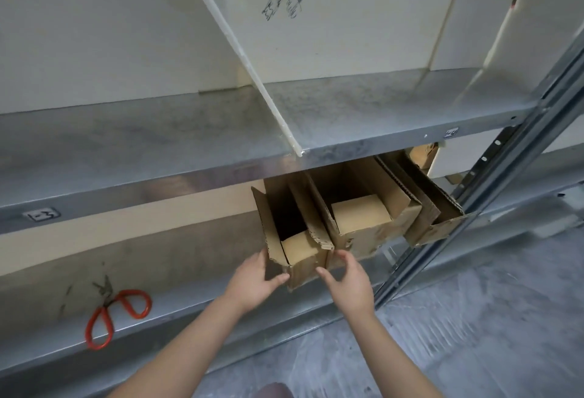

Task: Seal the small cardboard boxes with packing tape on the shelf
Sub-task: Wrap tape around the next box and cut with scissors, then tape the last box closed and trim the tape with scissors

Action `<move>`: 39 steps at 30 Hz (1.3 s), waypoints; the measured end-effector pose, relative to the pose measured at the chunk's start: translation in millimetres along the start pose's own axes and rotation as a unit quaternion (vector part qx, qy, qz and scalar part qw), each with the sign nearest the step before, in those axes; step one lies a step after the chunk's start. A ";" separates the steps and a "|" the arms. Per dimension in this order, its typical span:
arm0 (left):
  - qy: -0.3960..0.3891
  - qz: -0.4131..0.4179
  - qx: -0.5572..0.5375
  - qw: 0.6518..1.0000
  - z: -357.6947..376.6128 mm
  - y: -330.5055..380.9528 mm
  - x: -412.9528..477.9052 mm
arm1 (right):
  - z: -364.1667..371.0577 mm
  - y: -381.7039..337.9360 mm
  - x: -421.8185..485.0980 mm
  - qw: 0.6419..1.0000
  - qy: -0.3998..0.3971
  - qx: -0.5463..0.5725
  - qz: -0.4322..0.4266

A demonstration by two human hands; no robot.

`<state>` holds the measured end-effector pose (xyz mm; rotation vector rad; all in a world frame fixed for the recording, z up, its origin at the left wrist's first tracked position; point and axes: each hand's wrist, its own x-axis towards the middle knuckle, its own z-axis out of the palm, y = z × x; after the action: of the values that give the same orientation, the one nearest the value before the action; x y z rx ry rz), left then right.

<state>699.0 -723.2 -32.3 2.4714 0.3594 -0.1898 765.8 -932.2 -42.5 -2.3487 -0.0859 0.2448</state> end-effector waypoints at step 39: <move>0.155 -0.194 0.264 0.932 -309.9 -542.3 -501.1 | 461.7 -415.5 -417.4 0.824 -0.193 -0.221 -0.485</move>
<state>74.1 -224.8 16.2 2.9380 1.0571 -0.0581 268.4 -374.2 -7.0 -2.3179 -1.6313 0.1875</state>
